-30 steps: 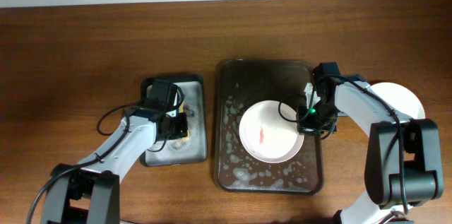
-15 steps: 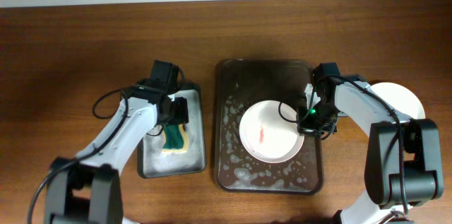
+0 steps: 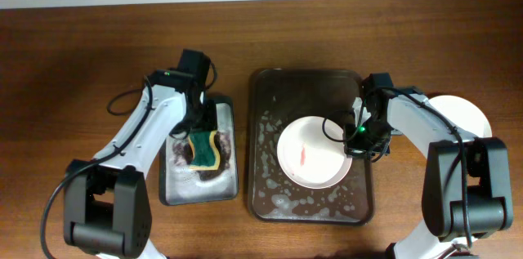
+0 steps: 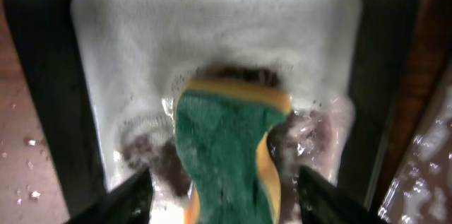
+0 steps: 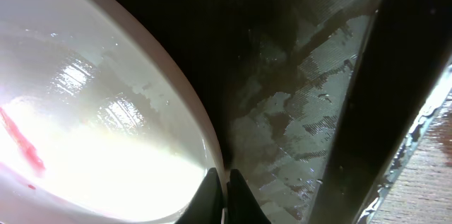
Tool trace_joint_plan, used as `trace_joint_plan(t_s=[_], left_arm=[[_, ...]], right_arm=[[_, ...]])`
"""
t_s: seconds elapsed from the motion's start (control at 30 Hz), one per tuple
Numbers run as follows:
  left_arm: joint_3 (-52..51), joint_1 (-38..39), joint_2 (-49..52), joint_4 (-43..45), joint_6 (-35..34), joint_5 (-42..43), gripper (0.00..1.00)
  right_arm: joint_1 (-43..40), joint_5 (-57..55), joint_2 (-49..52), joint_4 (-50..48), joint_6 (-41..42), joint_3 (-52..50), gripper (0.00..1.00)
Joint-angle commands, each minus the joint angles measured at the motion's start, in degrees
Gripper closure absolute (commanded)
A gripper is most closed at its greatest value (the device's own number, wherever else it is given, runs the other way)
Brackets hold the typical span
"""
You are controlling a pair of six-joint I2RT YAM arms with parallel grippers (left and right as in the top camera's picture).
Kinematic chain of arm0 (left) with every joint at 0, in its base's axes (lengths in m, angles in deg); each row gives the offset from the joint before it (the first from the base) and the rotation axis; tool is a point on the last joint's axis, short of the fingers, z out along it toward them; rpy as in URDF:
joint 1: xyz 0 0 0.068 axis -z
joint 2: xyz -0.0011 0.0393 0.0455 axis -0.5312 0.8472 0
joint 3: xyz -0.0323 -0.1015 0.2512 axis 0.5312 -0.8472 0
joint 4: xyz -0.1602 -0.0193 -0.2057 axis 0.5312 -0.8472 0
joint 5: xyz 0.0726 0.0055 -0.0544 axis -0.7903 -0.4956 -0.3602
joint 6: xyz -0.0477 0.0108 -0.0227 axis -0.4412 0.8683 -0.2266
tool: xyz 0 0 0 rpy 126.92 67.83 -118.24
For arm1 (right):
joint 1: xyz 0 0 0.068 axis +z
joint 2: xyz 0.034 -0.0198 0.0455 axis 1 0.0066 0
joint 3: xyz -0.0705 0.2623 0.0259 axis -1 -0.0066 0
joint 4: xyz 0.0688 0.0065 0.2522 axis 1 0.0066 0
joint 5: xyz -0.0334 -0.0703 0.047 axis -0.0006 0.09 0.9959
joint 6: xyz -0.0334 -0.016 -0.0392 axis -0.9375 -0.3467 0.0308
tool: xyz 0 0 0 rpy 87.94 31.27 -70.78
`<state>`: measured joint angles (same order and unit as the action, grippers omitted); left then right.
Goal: Clean dirty plates on tray and stack at the side
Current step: 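Grasp the sponge with the left gripper and lift it toward the plate, then scrub the last plate with the sponge while the right gripper holds it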
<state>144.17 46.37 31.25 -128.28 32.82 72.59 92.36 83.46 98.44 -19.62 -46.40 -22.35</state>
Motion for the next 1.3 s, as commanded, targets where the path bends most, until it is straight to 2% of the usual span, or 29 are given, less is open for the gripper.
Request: trace_joint_plan(t_s=[0.0,0.1,0.2,0.27,0.33,0.5,0.67,0.83,1.0,1.1,1.27], left_arm=[[0.5,-0.1,-0.1,-3.4,0.1,2.3,0.36],[-3.0,-0.1,0.0,-2.1,-3.4,2.3,0.45],[-9.9,-0.1,0.3,4.3,-6.1,2.7,0.57],[-14.7,-0.1,0.6,10.0,-6.1,4.3,0.74],[-19.0,-0.1,0.8,15.2,-6.1,4.7,1.00],[-15.8,-0.1,0.3,12.4,-5.0,4.7,1.00],[-4.1,-0.1,-1.7,1.9,-2.4,4.7,1.00],[5.4,0.7,-5.7,-3.8,-2.2,5.2,1.00],[5.7,5.3,-7.1,-0.4,-2.2,14.4,1.00],[5.3,10.0,-6.6,2.7,-3.0,14.7,1.00],[5.3,17.4,-3.9,8.3,-9.0,14.6,1.00]], right_arm=[[-0.2,-1.0,0.4,0.3,0.3,-0.6,0.96],[-0.2,-1.0,0.4,0.3,0.3,-0.6,0.96],[-0.2,-1.0,0.4,0.3,0.3,-0.6,0.96],[-0.2,-1.0,0.4,0.3,0.3,-0.6,0.96],[-0.2,-1.0,0.4,0.3,0.3,-0.6,0.96],[-0.2,-1.0,0.4,0.4,0.3,-0.6,0.96],[-0.2,-1.0,0.4,0.5,0.3,-0.6,0.96],[-0.2,-1.0,0.4,0.6,0.3,-0.6,0.96],[-0.2,-0.3,0.4,-0.7,0.3,-0.6,0.96],[-0.2,-0.3,0.5,-2.6,0.3,-0.8,0.96],[-0.2,-0.3,0.5,-3.6,0.5,-1.9,0.96]])
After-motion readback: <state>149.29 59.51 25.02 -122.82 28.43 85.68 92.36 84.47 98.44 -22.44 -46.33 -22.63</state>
